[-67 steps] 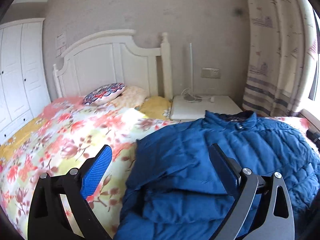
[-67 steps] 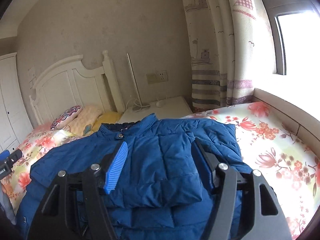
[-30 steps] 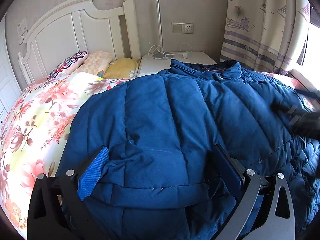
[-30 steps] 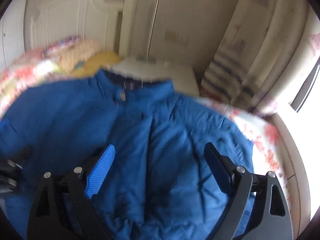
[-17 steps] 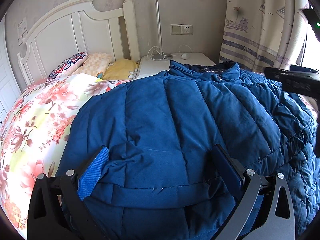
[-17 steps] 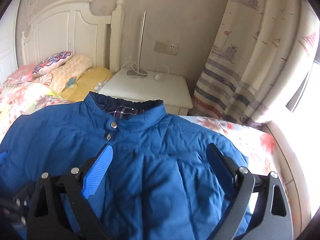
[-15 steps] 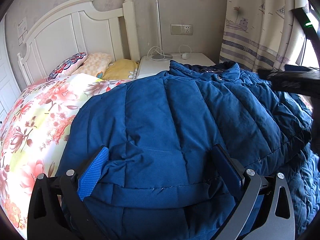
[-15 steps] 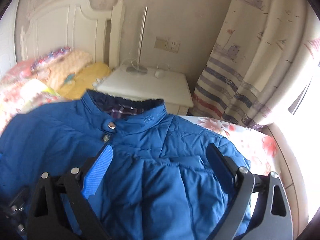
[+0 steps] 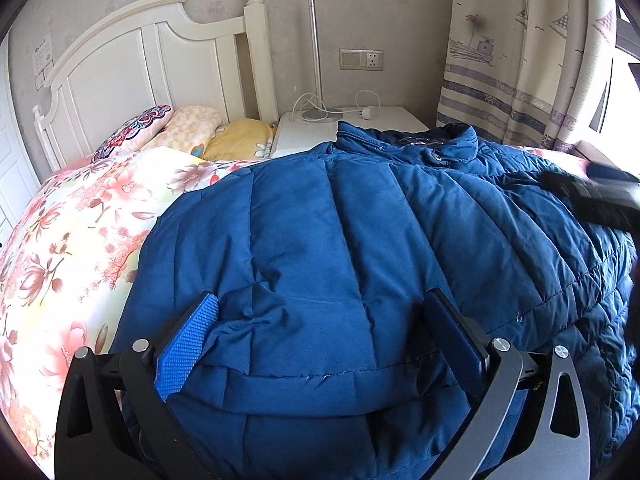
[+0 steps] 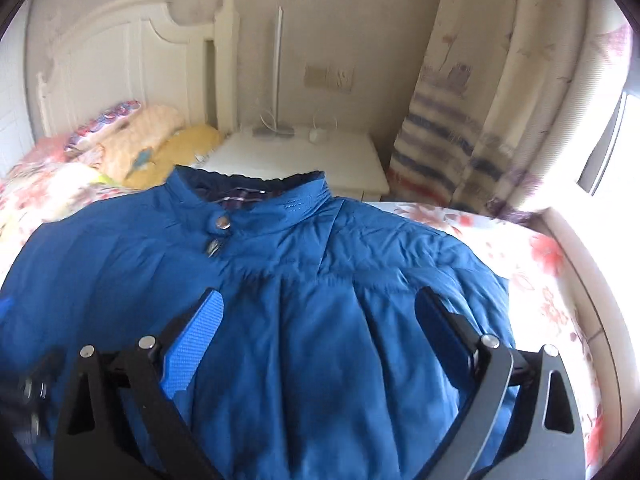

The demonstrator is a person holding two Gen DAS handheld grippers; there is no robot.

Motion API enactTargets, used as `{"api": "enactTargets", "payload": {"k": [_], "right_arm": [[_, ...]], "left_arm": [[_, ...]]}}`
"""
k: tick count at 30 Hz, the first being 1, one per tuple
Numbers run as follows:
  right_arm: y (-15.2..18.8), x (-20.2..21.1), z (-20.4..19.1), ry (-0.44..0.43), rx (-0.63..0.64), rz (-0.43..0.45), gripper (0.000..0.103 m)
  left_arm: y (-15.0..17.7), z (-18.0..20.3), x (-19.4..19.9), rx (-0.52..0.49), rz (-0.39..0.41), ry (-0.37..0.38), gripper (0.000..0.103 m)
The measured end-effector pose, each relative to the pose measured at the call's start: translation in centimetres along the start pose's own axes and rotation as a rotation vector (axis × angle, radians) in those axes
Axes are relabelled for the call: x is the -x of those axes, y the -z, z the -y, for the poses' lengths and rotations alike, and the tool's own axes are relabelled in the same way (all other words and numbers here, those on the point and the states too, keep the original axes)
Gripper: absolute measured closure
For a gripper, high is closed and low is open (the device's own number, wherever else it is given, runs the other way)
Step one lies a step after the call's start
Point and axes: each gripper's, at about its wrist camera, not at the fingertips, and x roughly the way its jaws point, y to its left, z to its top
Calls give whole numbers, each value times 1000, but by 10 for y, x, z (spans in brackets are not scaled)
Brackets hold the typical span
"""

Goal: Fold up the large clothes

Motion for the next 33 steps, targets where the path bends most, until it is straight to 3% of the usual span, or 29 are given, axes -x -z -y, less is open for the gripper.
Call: {"api": "enactTargets", "payload": {"k": [3,6,10,12,16,21,25,27,29,31,33], "right_arm": [[27,-11,-3,-10,102,-95,6],[25,-4,8,-18,80,-120,7],[34,36,13,13,60,-29,6],[50,24,9,15,113,-104,5],[60,15,14,-23,92,-113,4],[63,13,11,5,112,-105,4],[61,13,15,-49,81,-124,2],[59,20,22,-94,63,-151,3],[59,41,25,-65,48,-150,3],[68,77,27,-114,26,-63,3],[80,87,20,-121,52,-64,3]], "left_arm": [[1,3,3,-13,17,3,5],[1,3,5,-18,26,4,5],[0,2,3,-11,18,10,5],[0,3,3,-16,17,9,5],[0,3,3,-12,14,13,5],[0,0,-1,-2,-6,16,5],[-1,0,-5,-1,-41,17,5],[1,-4,4,22,-90,23,5],[12,1,40,9,-51,68,5],[26,11,67,-28,-15,86,5],[44,24,81,-71,-18,79,5]]}}
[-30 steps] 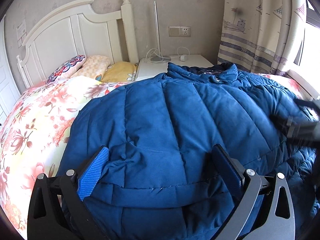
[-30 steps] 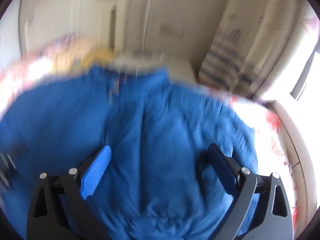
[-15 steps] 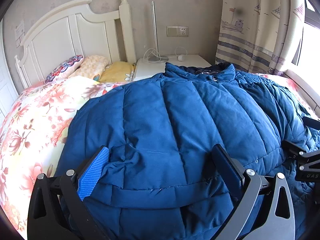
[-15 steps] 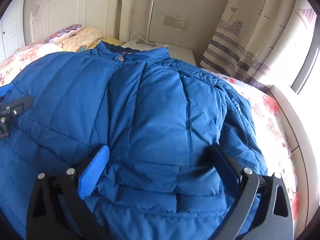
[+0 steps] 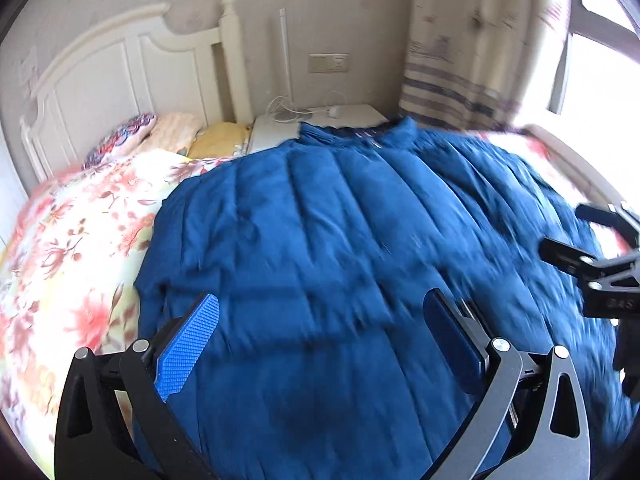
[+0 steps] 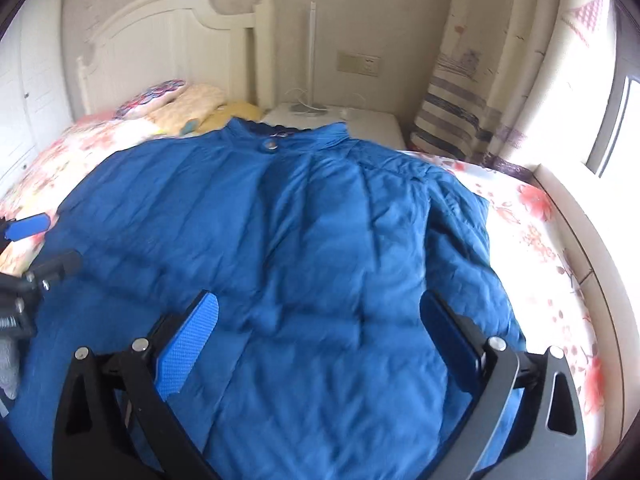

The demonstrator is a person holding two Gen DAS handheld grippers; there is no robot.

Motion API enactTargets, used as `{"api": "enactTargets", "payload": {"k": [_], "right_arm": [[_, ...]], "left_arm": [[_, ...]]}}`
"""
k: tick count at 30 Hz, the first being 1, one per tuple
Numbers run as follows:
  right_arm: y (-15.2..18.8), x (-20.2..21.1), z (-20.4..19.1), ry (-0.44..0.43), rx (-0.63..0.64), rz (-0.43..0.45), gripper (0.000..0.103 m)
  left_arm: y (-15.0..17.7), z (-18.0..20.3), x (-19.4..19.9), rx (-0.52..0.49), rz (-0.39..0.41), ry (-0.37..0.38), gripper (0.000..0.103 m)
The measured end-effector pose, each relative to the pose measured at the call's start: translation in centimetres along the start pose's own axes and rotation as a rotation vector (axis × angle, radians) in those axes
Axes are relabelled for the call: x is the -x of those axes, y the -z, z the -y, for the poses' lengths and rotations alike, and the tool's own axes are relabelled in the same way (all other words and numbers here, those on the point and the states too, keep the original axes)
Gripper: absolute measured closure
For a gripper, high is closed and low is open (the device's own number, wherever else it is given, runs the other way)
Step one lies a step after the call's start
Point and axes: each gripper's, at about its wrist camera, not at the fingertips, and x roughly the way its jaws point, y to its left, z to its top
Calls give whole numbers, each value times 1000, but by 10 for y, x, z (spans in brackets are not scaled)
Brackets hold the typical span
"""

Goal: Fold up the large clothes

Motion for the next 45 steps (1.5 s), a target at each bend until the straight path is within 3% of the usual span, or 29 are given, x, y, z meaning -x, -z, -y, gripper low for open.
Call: {"api": "enactTargets", "payload": {"k": [3,4,7,10,12,14,15,17,19,22,25,27,32,37,41,43,45], "right_arm": [[25,-27,-19,26,103,-145,3],[27,-28,-17,16,89,-140,3],[28,-14,-9,0,69,-176,3],[41,15,3,21,82,-135,3],[56,23,18,27,71,-132,3],[78,14,35,33,53,-191,3],[82,17,45,-16,1,-161,3],[85,26,55,-3,-41,-158,3],[87,40,51,21,-41,-135,3],[95,70,28,-66,16,-78,3],[112,76,-13,-117,166,-96,3],[124,67,-29,-104,223,-117,3],[123,75,-18,-87,163,-135,3],[148,102,-4,-66,182,-124,3],[171,101,24,-156,54,-111,3],[170,110,19,-98,60,-107,3],[168,122,4,-71,87,-64,3]], "left_arm": [[24,16,-24,-52,-122,-29,4],[29,17,-32,-52,-161,-30,4],[28,5,-21,-16,-165,-50,4],[42,-14,2,10,-137,-63,4],[61,-28,6,18,-163,-121,4],[69,-50,6,96,-193,-70,4],[71,-62,8,148,-187,-60,4],[74,-72,10,186,-197,-110,4],[77,-67,33,195,-136,-112,5],[84,-39,66,130,-73,-17,5],[102,8,74,-36,-88,0,5],[119,35,61,-124,-121,-56,4],[124,26,73,-77,-124,-73,4],[150,0,95,-82,-107,-112,4],[166,-36,97,67,-111,-24,4],[165,-35,107,73,-107,-54,5],[164,-25,127,63,-55,1,5]]}}
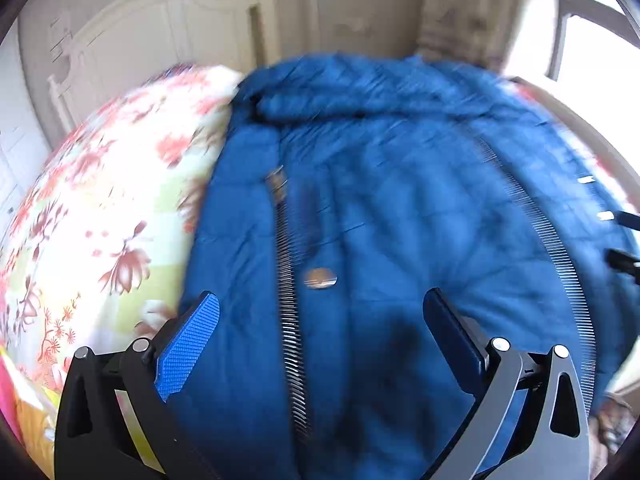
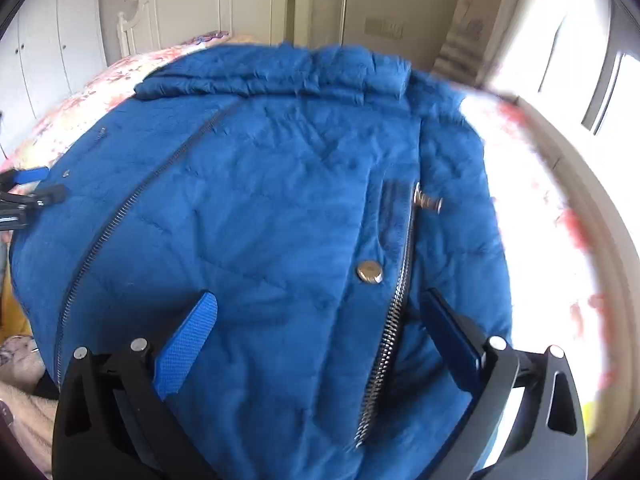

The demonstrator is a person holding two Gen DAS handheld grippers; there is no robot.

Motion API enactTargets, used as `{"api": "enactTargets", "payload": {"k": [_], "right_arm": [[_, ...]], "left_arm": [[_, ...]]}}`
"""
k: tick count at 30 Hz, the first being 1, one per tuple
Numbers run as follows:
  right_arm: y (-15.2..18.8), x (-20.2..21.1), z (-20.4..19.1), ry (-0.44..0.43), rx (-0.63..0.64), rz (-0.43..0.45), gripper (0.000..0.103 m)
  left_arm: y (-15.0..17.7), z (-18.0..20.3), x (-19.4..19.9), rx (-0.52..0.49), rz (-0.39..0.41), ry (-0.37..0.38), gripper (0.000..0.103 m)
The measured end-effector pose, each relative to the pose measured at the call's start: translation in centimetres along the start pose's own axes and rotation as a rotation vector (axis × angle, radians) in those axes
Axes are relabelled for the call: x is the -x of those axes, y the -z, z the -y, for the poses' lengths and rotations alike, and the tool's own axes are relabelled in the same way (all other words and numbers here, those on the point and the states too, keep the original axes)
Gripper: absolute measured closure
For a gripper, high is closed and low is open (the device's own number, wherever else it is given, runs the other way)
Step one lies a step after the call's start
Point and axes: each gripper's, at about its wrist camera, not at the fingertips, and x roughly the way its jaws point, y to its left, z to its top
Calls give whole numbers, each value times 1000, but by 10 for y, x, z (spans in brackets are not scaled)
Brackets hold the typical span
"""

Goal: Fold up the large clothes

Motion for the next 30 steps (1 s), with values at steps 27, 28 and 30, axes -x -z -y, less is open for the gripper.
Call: {"api": "enactTargets", "payload": {"k": [27,28,30], "right_arm": [[46,35,8,27,9,63,3],[45,40,7,14,15,80,3],[45,40,6,-9,30,70,3]], "left_arm": [[46,-5,35,-33,67,-97,4],[46,-9,40,-18,76,-91,4],[48,-17,36,-19,45,-124,4]]}}
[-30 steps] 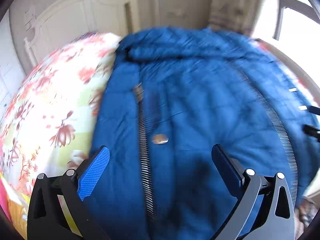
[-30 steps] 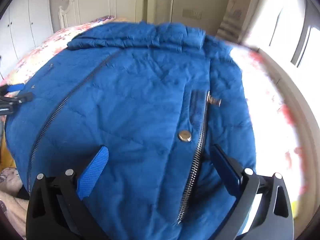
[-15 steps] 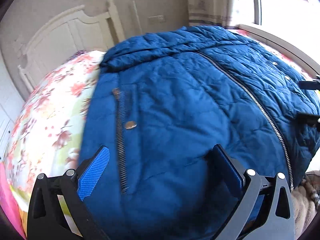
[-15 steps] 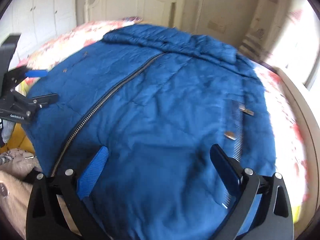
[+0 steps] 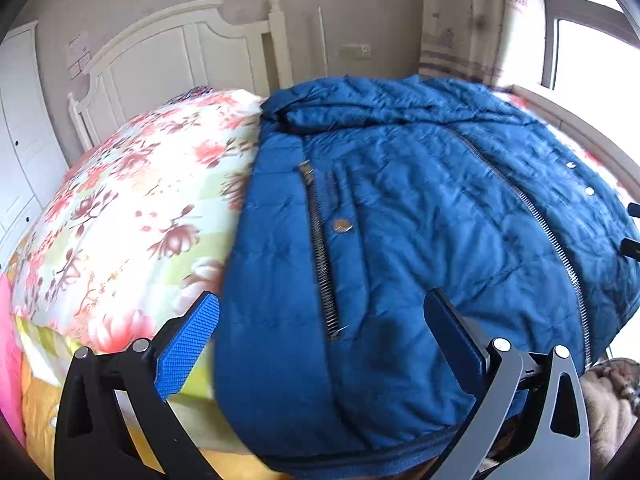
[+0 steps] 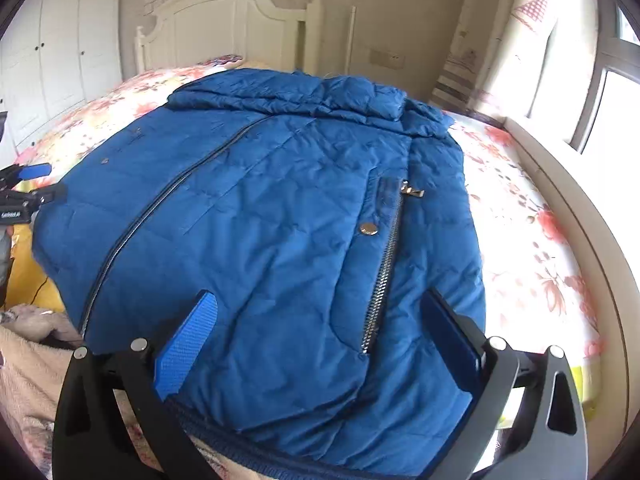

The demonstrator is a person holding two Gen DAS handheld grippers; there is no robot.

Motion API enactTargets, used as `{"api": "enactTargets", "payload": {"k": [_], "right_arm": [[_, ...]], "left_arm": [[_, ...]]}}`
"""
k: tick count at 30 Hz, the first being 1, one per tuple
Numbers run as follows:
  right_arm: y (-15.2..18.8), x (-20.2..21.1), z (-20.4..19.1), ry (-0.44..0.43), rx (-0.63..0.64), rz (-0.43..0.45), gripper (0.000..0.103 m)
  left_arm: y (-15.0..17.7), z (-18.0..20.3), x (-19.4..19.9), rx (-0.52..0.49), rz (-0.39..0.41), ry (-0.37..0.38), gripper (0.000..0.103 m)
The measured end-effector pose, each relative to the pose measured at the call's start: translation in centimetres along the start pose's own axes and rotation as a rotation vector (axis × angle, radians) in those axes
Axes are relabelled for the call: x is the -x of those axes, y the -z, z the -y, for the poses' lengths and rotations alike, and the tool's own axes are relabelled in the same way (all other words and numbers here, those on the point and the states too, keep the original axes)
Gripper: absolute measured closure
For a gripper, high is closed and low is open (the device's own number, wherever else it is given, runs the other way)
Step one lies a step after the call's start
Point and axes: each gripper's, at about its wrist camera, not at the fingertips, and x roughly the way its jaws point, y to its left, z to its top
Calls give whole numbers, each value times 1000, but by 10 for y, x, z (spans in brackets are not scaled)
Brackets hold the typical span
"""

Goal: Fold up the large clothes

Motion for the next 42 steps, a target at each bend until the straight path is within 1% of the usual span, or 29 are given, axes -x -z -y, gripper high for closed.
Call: {"api": "enactTargets", "payload": {"k": [1,2,3,5,7,9,11,13,15,16,17,20,21,22,24,26,27,28,29,30,31,32,33,34,35,36,38,40,42], "right_arm": [[6,-9,0,18,12,-37,3],[13,-16,2,12,5,-60,3],[15,-17,6,-19,-40,-34,3],[18,-15,11,-45,-70,-35,3],[13,-9,8,-13,-42,-44,3],[12,7,14,41,-40,-4,3],[15,16,27,63,-77,12,3],[23,14,45,66,-126,-14,3],[38,6,60,61,-182,-77,3],[43,6,64,35,-206,-81,2],[48,10,65,22,-217,-54,2],[52,11,56,21,-160,-60,2],[53,12,51,6,-140,-60,2],[54,14,46,-18,-124,-55,2],[55,15,38,-4,-97,-38,7],[59,15,33,30,-76,2,13],[59,16,34,39,-80,27,22],[60,17,34,30,-93,50,33],[61,20,35,15,-96,68,41],[61,23,35,-8,-92,81,52],[62,25,33,-17,-75,86,55],[60,24,32,-24,-65,86,62],[60,24,33,-39,-71,85,72],[61,27,37,-60,-92,87,74],[61,28,41,-80,-105,92,81],[62,30,45,-93,-119,99,83],[64,30,50,-116,-134,104,82],[68,26,58,-155,-180,122,77],[70,26,64,-186,-216,132,70]], "left_arm": [[4,-2,-8,-12,-32,-38,4],[9,-5,-14,-10,-50,-32,4],[13,-14,-15,42,-39,19,4],[16,-25,-16,109,-63,76,4],[15,-29,-9,105,-43,58,4],[17,-33,1,98,-6,13,4],[20,-42,4,124,-13,40,4],[27,-54,-1,173,-44,72,4],[31,-58,-4,204,-50,103,4],[32,-58,-3,201,-47,106,4],[33,-55,-1,184,-51,116,4],[38,-37,6,122,-51,198,5],[40,-30,8,96,-49,204,5],[43,-22,9,68,-44,178,6],[47,-13,7,30,-33,129,6],[47,-15,7,41,-29,138,6],[46,-16,7,44,-33,143,7],[46,-16,6,45,-33,143,8],[45,-16,6,45,-35,140,9],[45,-15,6,40,-32,146,15],[45,-13,9,29,-23,161,32],[44,-12,13,18,-14,182,42],[44,-13,18,19,-4,198,55],[44,-14,21,24,7,208,65],[44,-17,25,33,25,208,76],[43,-21,28,46,34,212,82],[41,-29,28,89,35,238,83],[40,-36,18,135,5,258,82],[39,-33,17,119,5,231,78]]}}
